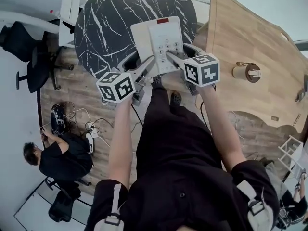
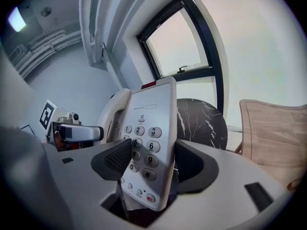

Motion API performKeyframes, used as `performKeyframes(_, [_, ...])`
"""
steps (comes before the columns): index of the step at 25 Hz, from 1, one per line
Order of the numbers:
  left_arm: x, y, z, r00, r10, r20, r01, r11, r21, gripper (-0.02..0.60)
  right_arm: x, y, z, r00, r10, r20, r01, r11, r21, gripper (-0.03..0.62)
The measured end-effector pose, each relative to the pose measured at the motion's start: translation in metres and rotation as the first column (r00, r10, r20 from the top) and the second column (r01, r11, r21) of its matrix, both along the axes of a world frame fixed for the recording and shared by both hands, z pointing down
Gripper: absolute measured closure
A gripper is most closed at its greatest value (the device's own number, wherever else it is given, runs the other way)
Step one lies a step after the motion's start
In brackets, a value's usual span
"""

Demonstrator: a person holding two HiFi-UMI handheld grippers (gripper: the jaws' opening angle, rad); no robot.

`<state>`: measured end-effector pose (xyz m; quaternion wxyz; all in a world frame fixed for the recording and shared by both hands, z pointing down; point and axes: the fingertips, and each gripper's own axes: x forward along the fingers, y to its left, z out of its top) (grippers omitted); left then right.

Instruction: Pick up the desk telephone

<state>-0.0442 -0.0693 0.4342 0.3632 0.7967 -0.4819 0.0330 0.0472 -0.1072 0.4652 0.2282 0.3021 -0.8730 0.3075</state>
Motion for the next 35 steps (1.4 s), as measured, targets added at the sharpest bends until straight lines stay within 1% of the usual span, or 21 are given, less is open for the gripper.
performKeyframes(7, [0.004, 0.023, -0.061, 0.998, -0.032, 0.046, 0.026, 0.992, 0.125, 0.275, 0.002, 0.017, -0.062, 0.998, -0.031, 0.049, 0.025, 0.992, 0.128, 0.296])
performKeyframes(13, [0.004, 0.034, -0.103, 0.996, -0.065, 0.065, 0.049, 0.973, 0.224, 0.273, 0.000, 0.022, -0.107, 0.996, -0.063, 0.070, 0.045, 0.971, 0.233, 0.298])
performKeyframes(17, [0.000, 0.030, -0.130, 0.994, -0.070, 0.083, 0.044, 0.959, 0.280, 0.273, -0.004, 0.017, -0.136, 0.994, -0.067, 0.084, 0.040, 0.954, 0.296, 0.298])
performKeyframes(21, [-0.005, 0.030, -0.152, 0.992, -0.067, 0.105, 0.031, 0.950, 0.312, 0.273, -0.009, 0.018, -0.157, 0.992, -0.061, 0.113, 0.021, 0.945, 0.326, 0.299])
performKeyframes(26, [-0.004, 0.035, -0.175, 0.991, -0.063, 0.121, 0.017, 0.935, 0.353, 0.275, -0.009, 0.022, -0.182, 0.990, -0.059, 0.131, 0.004, 0.923, 0.385, 0.301])
performKeyframes(35, [0.001, 0.043, -0.184, 0.988, -0.072, 0.133, 0.018, 0.929, 0.368, 0.274, -0.003, 0.029, -0.192, 0.988, -0.067, 0.136, 0.006, 0.911, 0.412, 0.303])
